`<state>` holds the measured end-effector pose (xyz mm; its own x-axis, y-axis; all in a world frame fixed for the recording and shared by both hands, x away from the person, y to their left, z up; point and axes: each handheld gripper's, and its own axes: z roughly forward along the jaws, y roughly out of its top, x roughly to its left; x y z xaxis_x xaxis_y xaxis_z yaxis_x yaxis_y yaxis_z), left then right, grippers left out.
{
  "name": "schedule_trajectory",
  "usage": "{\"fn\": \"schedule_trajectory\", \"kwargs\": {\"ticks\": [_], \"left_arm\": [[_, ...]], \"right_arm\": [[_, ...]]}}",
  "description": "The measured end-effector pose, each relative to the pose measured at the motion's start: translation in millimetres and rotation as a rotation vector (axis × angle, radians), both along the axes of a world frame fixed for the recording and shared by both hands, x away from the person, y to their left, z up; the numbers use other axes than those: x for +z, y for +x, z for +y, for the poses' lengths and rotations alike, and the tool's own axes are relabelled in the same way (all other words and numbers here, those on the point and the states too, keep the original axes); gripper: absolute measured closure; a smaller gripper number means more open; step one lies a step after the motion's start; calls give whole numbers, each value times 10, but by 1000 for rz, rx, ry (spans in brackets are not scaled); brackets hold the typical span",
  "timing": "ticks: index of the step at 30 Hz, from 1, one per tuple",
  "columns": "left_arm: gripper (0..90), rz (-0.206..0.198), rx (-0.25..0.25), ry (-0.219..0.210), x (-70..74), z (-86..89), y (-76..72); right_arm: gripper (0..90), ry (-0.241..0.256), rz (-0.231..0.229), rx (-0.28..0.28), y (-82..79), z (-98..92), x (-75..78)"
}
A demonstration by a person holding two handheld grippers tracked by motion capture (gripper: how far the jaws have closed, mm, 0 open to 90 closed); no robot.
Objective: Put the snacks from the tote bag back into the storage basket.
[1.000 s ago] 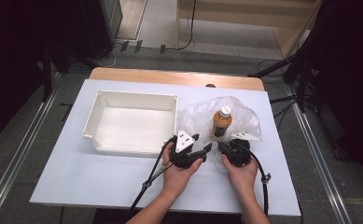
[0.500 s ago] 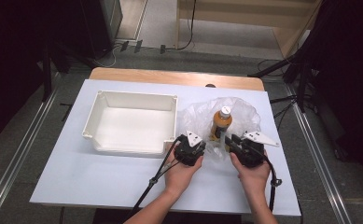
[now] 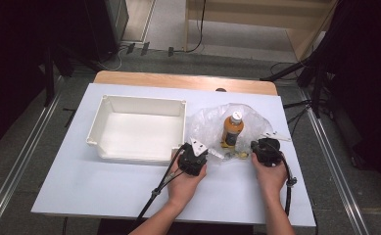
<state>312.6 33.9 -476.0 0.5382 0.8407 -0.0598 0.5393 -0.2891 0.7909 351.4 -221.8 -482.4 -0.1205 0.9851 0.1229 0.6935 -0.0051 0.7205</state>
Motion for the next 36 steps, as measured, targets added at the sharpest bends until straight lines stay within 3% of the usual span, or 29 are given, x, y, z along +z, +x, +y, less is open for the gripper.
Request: {"fn": "schedule_trajectory", "kwargs": {"ticks": [2,4,6,9,13,16,19,22,25,28,32,36], "left_arm": [[882,-1,-8,-13,3,17,-3],[768,-24,-24,-45,14,43,-32],[653,-63,-46,-75,29,64,-88],[510,-132,-139,-162,62,93,-213],[440,-157,-202,-169,74,80,-328],[472,-148,-199,-160,64,82,-321],[598,-132,-187,-150,48,79,-300],[744,-112,-162,-131,31,69,-269],[815,-89,-144,-113,19,47,-233],[859,-78,-130,-100,14,36,-214],[890,-77,-131,-88,9,24,-214],[897,-75,-136,-81,10,26,-213]], "right_arm": [[875,44,-12,7,-27,-35,14],[820,81,-44,30,-82,-54,81],[783,132,-100,35,-158,-84,201],[763,221,-202,67,-270,-163,403],[776,231,-267,70,-382,-216,614],[790,232,-283,71,-433,-214,673],[762,229,-289,92,-446,-162,662],[660,246,-318,136,-442,-75,643],[545,255,-344,195,-435,61,638],[444,211,-367,224,-411,206,624],[303,196,-360,226,-333,335,612],[273,192,-363,203,-212,459,595]]}}
